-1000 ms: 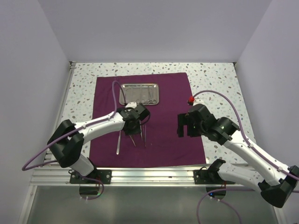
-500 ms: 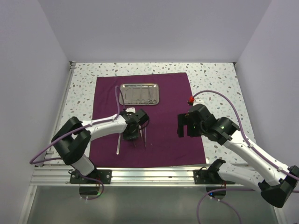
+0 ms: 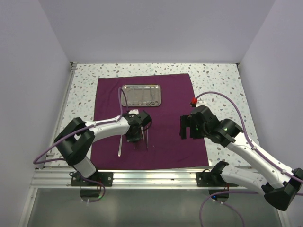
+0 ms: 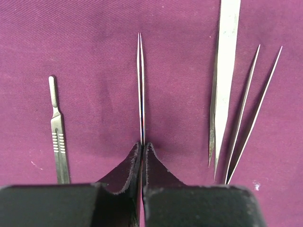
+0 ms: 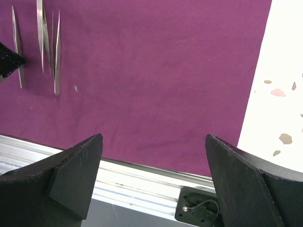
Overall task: Open and lay out the surgical kit
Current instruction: Adjust the medical item in the surgical kit, then pick up the medical item from the container.
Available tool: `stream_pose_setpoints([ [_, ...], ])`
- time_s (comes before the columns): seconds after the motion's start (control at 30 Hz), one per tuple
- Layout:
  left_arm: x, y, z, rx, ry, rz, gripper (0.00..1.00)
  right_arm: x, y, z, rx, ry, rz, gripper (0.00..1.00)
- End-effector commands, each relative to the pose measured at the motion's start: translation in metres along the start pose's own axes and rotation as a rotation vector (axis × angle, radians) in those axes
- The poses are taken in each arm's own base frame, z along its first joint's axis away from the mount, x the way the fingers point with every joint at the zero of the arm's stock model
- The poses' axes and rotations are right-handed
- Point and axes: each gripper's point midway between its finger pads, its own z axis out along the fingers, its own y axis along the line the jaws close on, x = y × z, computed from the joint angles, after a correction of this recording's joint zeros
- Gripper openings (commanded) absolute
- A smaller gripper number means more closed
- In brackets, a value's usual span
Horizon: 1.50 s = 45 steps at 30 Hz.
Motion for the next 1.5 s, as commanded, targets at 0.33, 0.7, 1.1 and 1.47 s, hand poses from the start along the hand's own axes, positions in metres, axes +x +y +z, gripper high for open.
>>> stream_pose_setpoints([
  [0.33,-0.039,-0.037,-0.009,0.048,-0.09,0.071,0.0,-0.006,-0.004,-0.002,0.022,-0.036,0.038,0.93],
  [0.7,-0.039,-0.066,0.0,0.09,-0.058,0.147,0.16,-0.007,-0.011,-0.004,0.05,-0.06,0.047,0.93],
  [1.1,-0.108,-0.047,-0.079,0.089,-0.206,0.115,0.38,-0.011,-0.015,-0.002,0.075,-0.079,0.048,0.94],
  [1.47,-0.263,-0.022,-0.033,0.053,-0.337,0.044,0.38,-0.025,-0.017,-0.013,0.098,-0.104,0.042,0.94],
])
